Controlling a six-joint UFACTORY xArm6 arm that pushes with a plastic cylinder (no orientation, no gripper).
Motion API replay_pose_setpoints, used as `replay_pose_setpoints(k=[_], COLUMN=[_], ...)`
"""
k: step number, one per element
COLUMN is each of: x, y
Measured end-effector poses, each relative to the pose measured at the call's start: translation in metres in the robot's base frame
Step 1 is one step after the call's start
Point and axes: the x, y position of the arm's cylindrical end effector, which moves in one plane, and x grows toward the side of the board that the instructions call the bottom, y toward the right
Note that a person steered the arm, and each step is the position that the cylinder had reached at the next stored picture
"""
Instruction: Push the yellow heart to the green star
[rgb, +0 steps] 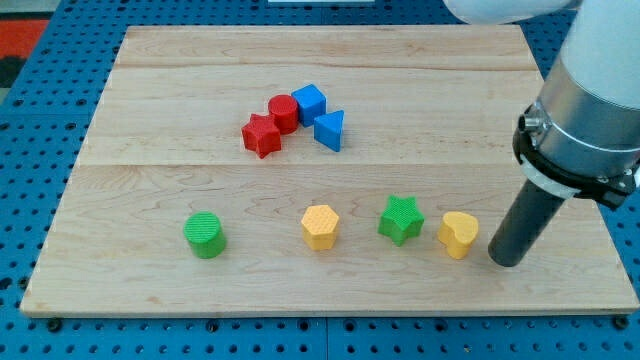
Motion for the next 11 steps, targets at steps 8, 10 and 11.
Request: replay_pose_setpoints(k=[8, 10, 11], x=[-0.002, -0.010, -0.020], y=[0.004, -0.024, -0.038])
